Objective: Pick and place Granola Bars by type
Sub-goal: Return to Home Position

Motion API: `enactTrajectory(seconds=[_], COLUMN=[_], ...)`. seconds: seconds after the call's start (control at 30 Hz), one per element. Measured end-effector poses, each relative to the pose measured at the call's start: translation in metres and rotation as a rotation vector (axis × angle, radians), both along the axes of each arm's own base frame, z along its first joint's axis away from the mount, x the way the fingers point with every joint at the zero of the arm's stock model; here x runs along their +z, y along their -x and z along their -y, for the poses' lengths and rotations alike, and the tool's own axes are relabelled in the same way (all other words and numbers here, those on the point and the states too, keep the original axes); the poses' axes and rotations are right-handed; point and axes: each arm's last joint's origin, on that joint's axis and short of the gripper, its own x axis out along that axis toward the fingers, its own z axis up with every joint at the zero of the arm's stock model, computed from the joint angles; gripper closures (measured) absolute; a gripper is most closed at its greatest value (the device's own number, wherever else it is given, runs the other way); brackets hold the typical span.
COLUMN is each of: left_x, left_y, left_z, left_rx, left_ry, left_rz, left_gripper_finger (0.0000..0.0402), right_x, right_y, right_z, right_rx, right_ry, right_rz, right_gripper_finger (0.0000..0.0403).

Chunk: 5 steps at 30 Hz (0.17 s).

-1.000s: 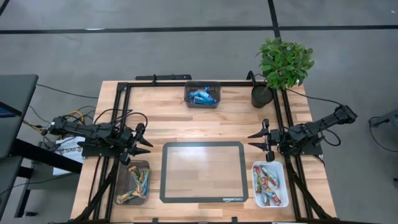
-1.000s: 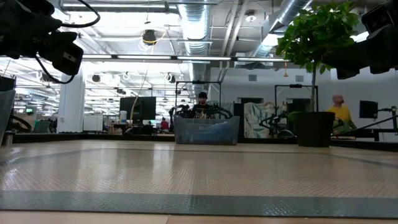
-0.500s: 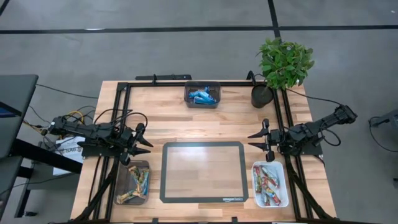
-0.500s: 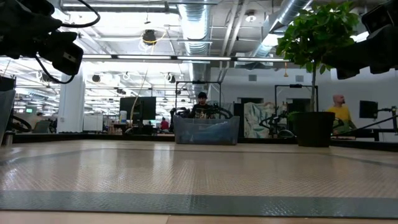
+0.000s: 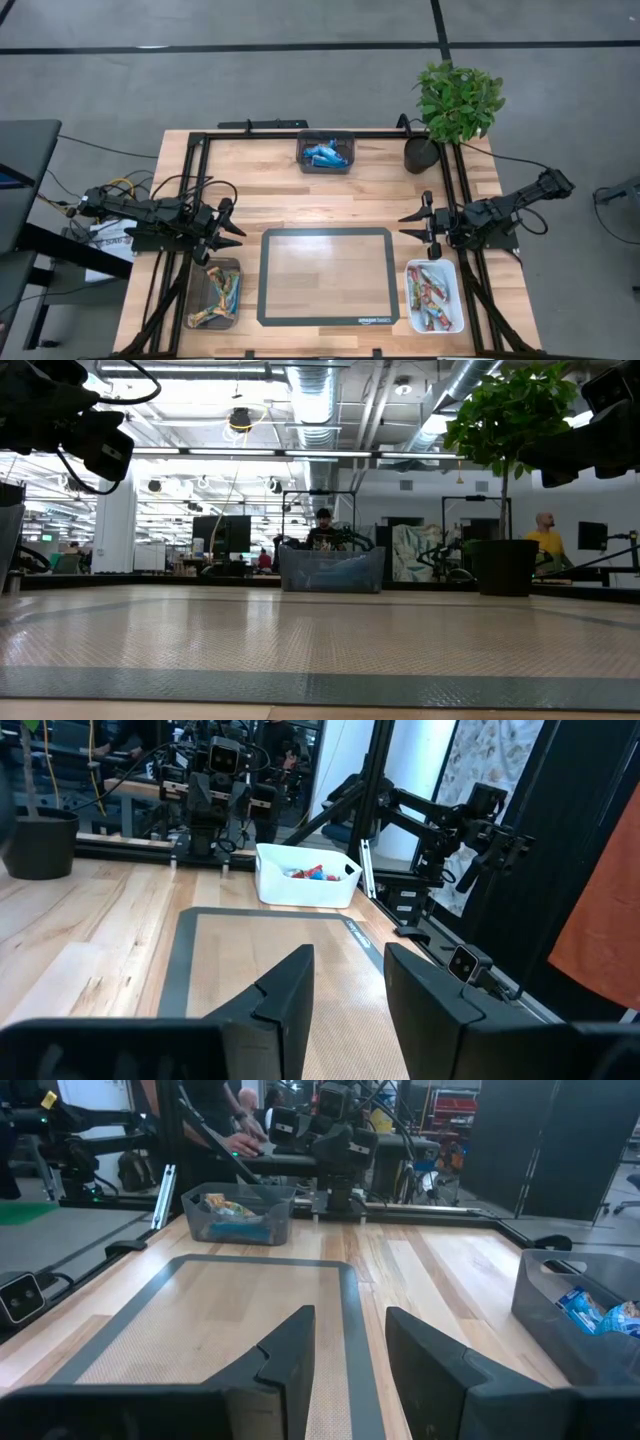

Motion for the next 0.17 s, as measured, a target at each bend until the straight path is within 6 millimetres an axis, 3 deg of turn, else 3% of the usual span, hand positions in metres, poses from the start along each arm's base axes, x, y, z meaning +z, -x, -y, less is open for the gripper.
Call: enactTrajectory(seconds=[0.17], left_x=[0.0000], left_y=[0.0000], left_z=[0.0000], left_rx=[0.000], left_ry=[0.000], left_rz=[0.000], left_gripper_finger=[0.0286], right_x=[0.0000], right_y=[0.0000], right_z=[0.0000], right_rx=[0.000], right_ry=[0.000], right_rz=[0.000], right_gripper_finger=[0.0285])
